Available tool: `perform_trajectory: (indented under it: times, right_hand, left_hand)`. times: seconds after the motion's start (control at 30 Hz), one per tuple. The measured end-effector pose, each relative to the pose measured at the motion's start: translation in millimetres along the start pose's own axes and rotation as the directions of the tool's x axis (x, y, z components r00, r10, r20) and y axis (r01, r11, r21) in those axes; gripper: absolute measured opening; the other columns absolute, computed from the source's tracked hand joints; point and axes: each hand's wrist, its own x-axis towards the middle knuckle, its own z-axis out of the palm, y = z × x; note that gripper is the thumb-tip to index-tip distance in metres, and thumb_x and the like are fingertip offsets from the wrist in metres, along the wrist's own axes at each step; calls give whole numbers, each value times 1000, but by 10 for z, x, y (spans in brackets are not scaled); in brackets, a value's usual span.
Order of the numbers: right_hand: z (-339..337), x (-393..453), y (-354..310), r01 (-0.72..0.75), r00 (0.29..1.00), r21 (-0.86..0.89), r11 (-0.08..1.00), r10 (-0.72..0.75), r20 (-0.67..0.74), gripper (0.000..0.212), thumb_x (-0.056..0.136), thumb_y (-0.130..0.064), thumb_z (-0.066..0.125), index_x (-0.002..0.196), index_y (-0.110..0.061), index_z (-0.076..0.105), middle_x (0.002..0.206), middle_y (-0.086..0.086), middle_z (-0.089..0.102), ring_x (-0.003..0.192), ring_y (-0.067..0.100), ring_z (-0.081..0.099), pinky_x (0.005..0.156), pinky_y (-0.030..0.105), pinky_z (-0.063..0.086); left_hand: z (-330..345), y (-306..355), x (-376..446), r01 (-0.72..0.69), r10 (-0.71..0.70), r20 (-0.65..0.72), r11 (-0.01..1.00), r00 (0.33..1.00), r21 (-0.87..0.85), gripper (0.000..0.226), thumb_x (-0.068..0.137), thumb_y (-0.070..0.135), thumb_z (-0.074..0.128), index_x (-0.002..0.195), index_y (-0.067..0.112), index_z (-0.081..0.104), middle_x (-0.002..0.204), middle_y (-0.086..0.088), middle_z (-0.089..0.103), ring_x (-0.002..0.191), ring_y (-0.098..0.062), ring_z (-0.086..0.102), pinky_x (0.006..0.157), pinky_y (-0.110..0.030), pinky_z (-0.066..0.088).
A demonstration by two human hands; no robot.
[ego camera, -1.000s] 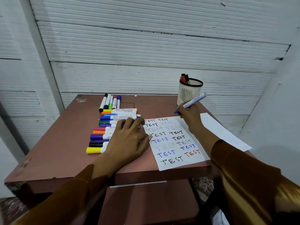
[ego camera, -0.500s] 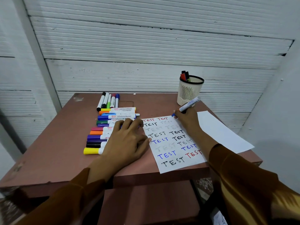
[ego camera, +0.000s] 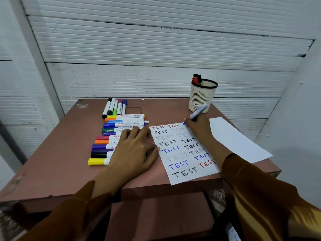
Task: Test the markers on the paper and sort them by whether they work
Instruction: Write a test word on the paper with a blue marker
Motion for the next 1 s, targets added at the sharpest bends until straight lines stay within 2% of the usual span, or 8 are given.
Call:
perform_trajectory:
  times: [0.17, 0.33, 0.53, 0.67, 0.77, 0.87, 0.93, 1.0]
  right_hand:
    - [-19, 4, -13, -28, 996, -1, 1000, 28, -81, 14, 86, -9, 60, 83, -2, 48, 69, 5, 50, 73, 20, 50, 53, 16, 33]
    - [-18, -20, -40, -16, 1000, 10, 1000, 16, -7, 22, 88, -11, 60, 69, -7, 50, 68, 6, 52, 59, 9, 47, 47, 11, 34]
    - [7, -2, -14, -4, 1000, -44, 999, 4, -9, 14, 87, -12, 61, 88, 0, 54, 71, 7, 52, 68, 17, 49, 50, 14, 30]
    - [-14, -2, -19, -12, 998, -47, 999, 9, -68, 13, 87, -9, 60, 81, -2, 49, 72, 8, 52, 64, 16, 48, 50, 13, 32]
    - [-50, -22, -46, -52, 998, 43, 998, 53, -34, 21, 86, -8, 62, 69, -7, 48, 64, 5, 50, 61, 14, 47, 59, 25, 36]
    - [-100, -33, -91, -74, 997, 196, 978, 77, -5, 24, 84, -5, 65, 65, -12, 51, 66, 3, 52, 60, 9, 50, 64, 24, 40]
    - [-123, -67, -196, -59, 998, 332, 941, 58, 11, 22, 82, 2, 65, 69, -8, 49, 63, 5, 50, 50, 2, 51, 55, 18, 41]
    - [-119, -126, -351, -44, 999, 489, 871, 39, 20, 27, 79, 8, 66, 87, -6, 44, 62, 7, 51, 48, 6, 52, 52, 22, 44]
  left_hand:
    - [2, -3, 1, 9, -9, 11, 1000, 1000, 6, 43, 86, 48, 38, 75, 27, 73, 104, 1, 58, 92, -17, 43, 77, -32, 24]
    - [1, -1, 1, 5, -5, 15, 1000, 1000, -3, 43, 86, 48, 37, 75, 27, 73, 103, 1, 58, 92, -17, 45, 76, -32, 24]
    - [16, -16, -5, -2, 2, 6, 1000, 1000, -15, 42, 87, 47, 38, 76, 27, 73, 98, 2, 57, 89, -18, 45, 76, -32, 25]
    - [-2, -2, -2, 7, -7, 6, 999, 1000, -33, 39, 86, 47, 38, 83, 25, 71, 96, 2, 56, 88, -19, 49, 76, -32, 25]
    - [-39, 15, -4, 48, -53, -40, 993, 998, -111, 30, 82, 35, 38, 100, 19, 57, 98, 0, 57, 88, -20, 49, 78, -31, 28]
    - [-52, 31, -3, 82, -98, -83, 980, 992, -184, 32, 75, 22, 37, 105, 17, 45, 102, -6, 60, 90, -21, 47, 81, -31, 28]
    - [-44, 16, -2, 108, -133, -101, 970, 986, -217, 40, 72, 10, 40, 111, 15, 43, 112, -12, 60, 102, -21, 44, 88, -29, 28]
    - [-53, 15, -4, 132, -176, -113, 940, 978, -316, 49, 72, 2, 48, 118, 13, 39, 127, -15, 52, 114, -21, 43, 95, -27, 32]
